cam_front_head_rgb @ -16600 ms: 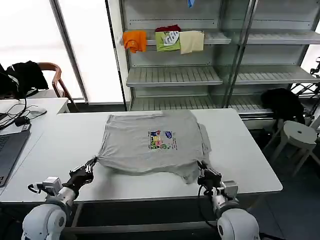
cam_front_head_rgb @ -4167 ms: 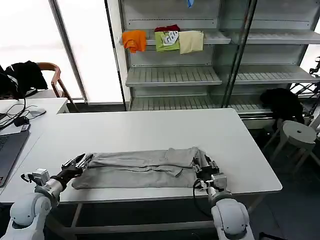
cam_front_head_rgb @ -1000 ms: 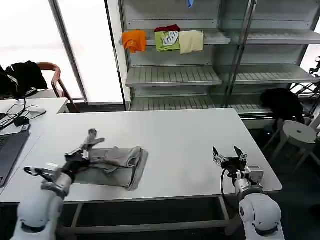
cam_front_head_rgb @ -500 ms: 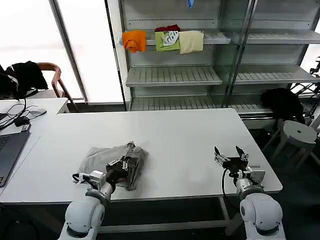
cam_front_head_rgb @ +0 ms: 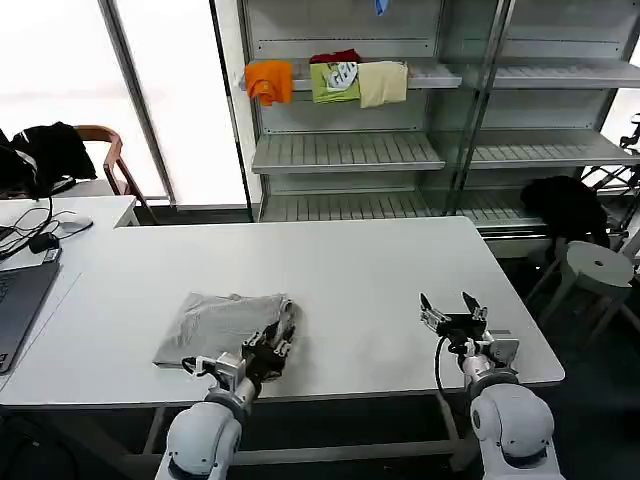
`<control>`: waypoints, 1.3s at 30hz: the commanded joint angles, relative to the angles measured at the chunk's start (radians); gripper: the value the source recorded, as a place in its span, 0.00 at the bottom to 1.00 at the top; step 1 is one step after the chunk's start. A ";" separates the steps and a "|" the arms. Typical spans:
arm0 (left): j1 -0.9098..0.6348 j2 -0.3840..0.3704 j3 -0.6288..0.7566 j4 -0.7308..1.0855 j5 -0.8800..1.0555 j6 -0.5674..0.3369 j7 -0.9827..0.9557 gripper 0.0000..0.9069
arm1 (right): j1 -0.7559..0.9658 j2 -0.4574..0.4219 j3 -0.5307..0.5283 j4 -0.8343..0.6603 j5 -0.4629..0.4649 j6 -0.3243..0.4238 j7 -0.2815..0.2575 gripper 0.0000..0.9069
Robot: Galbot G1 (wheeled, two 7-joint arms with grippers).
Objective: Fold and organize the clothes.
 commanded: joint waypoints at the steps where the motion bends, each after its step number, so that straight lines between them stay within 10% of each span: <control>1: 0.005 -0.031 0.046 0.010 0.011 0.006 -0.009 1.00 | 0.002 0.005 -0.004 -0.006 -0.005 0.001 0.001 1.00; 9: 0.033 -0.021 -0.019 -0.158 -0.235 0.005 0.023 1.00 | 0.006 0.006 -0.005 -0.007 -0.007 0.001 0.003 1.00; 20: 0.008 0.240 -0.536 -0.101 -0.428 -0.049 0.076 1.00 | 0.008 0.005 -0.008 -0.018 -0.004 0.003 0.004 1.00; 39: -0.031 0.217 -0.407 0.212 -0.237 -0.085 0.048 1.00 | -0.007 -0.004 -0.007 -0.018 -0.009 0.002 0.002 1.00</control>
